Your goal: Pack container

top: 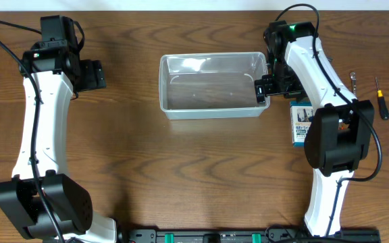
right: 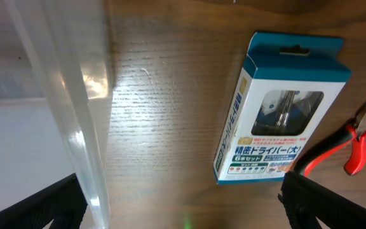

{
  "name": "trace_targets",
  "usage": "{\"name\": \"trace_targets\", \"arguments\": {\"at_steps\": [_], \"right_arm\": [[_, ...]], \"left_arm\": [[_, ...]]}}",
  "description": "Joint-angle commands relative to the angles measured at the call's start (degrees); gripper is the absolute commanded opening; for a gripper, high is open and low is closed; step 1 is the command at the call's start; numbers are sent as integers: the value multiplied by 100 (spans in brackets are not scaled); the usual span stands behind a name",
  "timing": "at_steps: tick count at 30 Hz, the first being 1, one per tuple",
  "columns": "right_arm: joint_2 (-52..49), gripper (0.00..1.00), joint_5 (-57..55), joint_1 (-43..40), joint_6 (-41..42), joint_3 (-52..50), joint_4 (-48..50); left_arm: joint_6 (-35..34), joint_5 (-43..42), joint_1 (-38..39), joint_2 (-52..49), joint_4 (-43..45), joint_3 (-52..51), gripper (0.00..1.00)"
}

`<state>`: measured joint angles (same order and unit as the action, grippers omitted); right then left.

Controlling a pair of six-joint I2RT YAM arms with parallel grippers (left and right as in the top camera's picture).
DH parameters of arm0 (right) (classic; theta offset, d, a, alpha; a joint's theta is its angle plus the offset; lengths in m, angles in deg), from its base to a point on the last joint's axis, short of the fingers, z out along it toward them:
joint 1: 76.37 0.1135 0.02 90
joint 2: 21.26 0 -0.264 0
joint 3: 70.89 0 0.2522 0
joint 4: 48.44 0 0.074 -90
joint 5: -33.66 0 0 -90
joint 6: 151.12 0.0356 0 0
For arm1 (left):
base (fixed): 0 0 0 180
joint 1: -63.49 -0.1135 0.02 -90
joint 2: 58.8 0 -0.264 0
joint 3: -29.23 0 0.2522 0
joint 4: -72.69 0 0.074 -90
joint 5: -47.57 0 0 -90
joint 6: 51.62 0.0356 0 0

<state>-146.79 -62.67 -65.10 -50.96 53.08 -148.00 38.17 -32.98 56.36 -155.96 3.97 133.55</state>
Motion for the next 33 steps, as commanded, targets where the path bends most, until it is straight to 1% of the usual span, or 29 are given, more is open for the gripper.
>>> {"name": "trace_targets", "arguments": {"at_steps": [1,11,19,29,33], "right_arm": [[31,99,-96,-37,175,120,-55],[188,99,-66,-31,315,120,-308],[190,99,-33,-31,304,120,-166],[190,99,-31,-33,-74,120,282],[190,99,-26,-37,-369,120,551]], "left_arm": [[-85,63,-24,7,-7,-46,98],[-129,61,-24,7,-9,-46,98],[-164,22,-24,7,-11,-46,98],[-164,22,-24,7,-13,-46,98],[-162,22,-24,7,-11,-46,98]]}}
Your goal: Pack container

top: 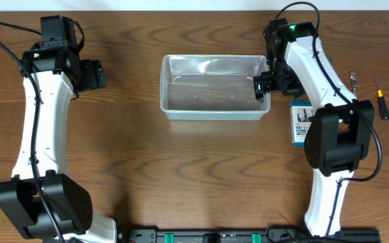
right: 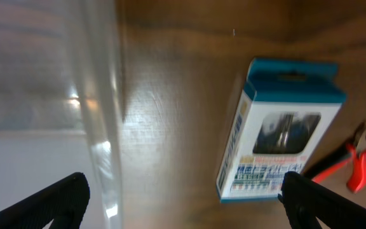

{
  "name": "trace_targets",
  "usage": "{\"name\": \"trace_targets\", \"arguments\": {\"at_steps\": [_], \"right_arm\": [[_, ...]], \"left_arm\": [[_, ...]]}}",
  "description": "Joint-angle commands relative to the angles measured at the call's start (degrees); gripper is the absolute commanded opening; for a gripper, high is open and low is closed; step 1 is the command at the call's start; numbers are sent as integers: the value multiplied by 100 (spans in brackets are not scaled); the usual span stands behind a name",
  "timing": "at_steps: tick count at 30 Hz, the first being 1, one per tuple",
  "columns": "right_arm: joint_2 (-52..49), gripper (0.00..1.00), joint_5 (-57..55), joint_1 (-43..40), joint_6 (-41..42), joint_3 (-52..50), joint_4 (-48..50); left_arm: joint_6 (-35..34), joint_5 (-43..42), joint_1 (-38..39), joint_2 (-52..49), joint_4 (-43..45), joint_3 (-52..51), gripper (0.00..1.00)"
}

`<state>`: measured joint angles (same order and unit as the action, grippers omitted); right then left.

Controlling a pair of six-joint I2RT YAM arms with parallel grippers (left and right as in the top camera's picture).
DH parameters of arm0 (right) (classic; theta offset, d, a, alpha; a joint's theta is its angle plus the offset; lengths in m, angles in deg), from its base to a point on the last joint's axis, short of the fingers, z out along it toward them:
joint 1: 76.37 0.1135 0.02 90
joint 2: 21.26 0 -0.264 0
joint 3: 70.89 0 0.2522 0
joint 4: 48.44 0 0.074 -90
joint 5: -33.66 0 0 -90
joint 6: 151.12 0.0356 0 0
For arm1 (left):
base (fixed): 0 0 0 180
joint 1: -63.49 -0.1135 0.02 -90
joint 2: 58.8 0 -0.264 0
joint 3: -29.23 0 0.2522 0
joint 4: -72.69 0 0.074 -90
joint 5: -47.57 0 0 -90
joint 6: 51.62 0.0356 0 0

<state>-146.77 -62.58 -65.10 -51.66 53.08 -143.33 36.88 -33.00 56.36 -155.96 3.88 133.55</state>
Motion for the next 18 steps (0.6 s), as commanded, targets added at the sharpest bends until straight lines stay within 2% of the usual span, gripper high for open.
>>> {"name": "trace_targets", "arguments": {"at_steps": [1,6,13,18], "right_arm": [[188,99,-28,-37,-354,120,136],[192,99,750,-37,-942,120,503],[273,99,1099,-31,-951,146,887],[398,99,1099,-33,-925,293,946]], "left_arm": [[-35,24,-24,7,-2,-46,98],[-33,24,-24,7,0,-46,98],[-35,13,-24,7,-7,-46,98],[-7,-638,-17,7,-17,-46,98]]}}
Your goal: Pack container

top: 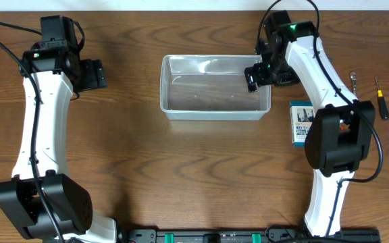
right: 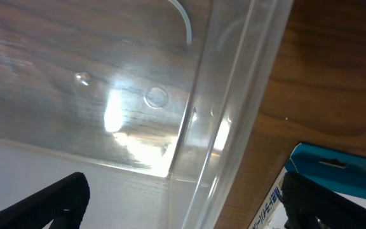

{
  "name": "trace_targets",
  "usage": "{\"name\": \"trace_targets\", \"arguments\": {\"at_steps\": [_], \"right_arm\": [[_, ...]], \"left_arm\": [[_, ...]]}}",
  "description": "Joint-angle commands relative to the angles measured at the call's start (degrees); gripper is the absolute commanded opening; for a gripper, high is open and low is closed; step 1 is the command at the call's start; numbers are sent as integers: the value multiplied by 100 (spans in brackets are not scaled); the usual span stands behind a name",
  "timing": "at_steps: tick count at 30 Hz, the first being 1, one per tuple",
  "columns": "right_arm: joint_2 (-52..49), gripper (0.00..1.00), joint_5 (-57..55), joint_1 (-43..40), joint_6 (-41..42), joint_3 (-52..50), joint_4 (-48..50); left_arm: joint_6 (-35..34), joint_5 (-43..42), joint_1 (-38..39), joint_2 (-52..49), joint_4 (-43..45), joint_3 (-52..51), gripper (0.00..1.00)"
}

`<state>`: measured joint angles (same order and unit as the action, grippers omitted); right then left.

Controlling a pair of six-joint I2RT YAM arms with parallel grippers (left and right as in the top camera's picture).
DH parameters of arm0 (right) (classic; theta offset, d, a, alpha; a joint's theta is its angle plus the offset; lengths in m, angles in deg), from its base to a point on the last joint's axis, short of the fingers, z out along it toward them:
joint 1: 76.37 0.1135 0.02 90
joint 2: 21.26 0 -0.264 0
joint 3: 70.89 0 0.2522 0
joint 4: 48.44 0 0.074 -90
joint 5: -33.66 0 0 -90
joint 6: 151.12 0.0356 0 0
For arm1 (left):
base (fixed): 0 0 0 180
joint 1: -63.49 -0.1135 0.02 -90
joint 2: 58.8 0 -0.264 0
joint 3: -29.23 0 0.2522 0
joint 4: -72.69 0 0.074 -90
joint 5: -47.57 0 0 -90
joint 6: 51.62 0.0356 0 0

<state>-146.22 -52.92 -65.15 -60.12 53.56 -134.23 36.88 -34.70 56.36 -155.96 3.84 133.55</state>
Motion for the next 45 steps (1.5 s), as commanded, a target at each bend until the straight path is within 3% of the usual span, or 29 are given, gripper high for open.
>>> {"name": "trace_targets", "arguments": {"at_steps": [1,8,11,24,31,36,45], "right_arm": [[361,99,133,-33,-79,273,48],[385,99,133,-33,-61,348,142],[385,99,133,-33,-63,348,195],[385,99,94,-31,-61,350,356],[385,99,-109,-33,271,350,363],[385,99,-197,-33,575,350,293],[385,99,-168,-31,627,350,238]], "left_arm": [[44,-702,-17,7,-15,-46,98],[636,-2402,26,9,-28,-46,98],[990,-2656,223,9,-114,-46,98],[1167,-2277,1268,-28,-116,-46,98],[435,-2070,1502,-365,-9,-46,98],[-341,-1423,1694,-570,11,-46,98],[-396,-1257,2085,-682,269,-46,98]]}}
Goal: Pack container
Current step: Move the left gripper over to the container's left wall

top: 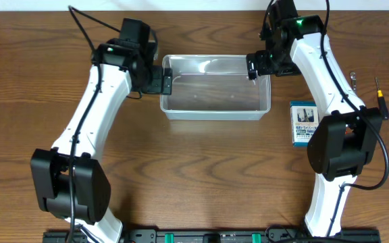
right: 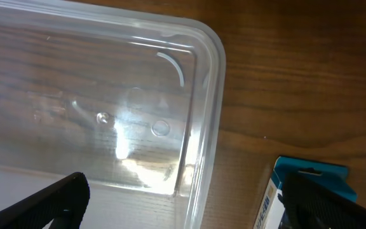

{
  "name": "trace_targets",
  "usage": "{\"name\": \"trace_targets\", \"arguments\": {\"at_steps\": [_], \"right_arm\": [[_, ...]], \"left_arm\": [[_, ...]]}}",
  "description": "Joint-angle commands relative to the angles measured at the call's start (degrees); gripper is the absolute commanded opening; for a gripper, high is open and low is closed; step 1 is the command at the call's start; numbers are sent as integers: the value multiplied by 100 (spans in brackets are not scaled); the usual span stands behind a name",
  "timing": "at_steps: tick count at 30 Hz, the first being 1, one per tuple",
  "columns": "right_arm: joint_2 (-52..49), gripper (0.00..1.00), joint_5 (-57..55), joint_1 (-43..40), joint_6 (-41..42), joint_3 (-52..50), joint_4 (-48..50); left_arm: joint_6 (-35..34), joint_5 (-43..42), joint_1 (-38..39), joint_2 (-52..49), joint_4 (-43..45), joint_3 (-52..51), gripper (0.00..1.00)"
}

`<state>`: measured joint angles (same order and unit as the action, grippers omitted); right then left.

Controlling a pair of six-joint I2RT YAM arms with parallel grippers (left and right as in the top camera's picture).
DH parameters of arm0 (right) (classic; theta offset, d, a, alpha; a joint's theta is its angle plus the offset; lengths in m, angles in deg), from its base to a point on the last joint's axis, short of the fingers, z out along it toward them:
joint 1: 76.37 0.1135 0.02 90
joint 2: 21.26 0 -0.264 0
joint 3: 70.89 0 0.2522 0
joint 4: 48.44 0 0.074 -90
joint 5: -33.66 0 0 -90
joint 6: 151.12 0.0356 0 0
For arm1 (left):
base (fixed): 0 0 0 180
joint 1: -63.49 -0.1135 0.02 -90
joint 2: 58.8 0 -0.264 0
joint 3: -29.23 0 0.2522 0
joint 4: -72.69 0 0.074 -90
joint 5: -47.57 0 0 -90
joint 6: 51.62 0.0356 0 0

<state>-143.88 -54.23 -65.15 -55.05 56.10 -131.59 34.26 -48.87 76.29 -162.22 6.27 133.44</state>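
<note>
The clear plastic container (top: 215, 88) sits mid-table, nothing in it. My right gripper (top: 252, 66) hangs over its far right corner, open; in the right wrist view the right gripper (right: 183, 219) has its fingers (right: 40, 203) spread wide above the container's rounded corner (right: 202, 76), holding nothing. A blue and white screwdriver box (top: 303, 123) lies on the table right of the container, its top edge also showing as the box (right: 304, 184) in the wrist view. My left gripper (top: 166, 76) is at the container's left wall; its jaws cannot be made out.
A small screwdriver (top: 353, 80) and a dark-handled one (top: 379, 89) lie at the far right of the wooden table (top: 194, 169). My right arm stretches over the box's side of the table.
The left arm has swung from the far left of the table to the container's left wall. My right gripper moved a little further back, over the far right corner.
At first my right gripper was open low at the container's right wall, near the box, and the left arm stood far left. It then stood higher over the container's right end. Now both grippers flank the container, which has barely shifted.
</note>
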Motion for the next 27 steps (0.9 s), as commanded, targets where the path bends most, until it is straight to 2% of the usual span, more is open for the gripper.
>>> {"name": "trace_targets", "arguments": {"at_steps": [1,11,17,21,27], "right_arm": [[151,99,-33,-31,120,96,-46],[151,99,-35,-28,116,94,-111],[151,99,-35,-28,92,94,-111],[151,99,-37,-28,70,94,-153],[151,99,-35,-28,72,94,-184]], "left_arm": [[-133,160,111,-81,28,-35,98],[-107,160,111,-560,28,-35,98],[219,166,109,-688,188,-35,98],[205,186,105,-785,219,-35,98],[-254,201,101,-798,197,-35,98]]}}
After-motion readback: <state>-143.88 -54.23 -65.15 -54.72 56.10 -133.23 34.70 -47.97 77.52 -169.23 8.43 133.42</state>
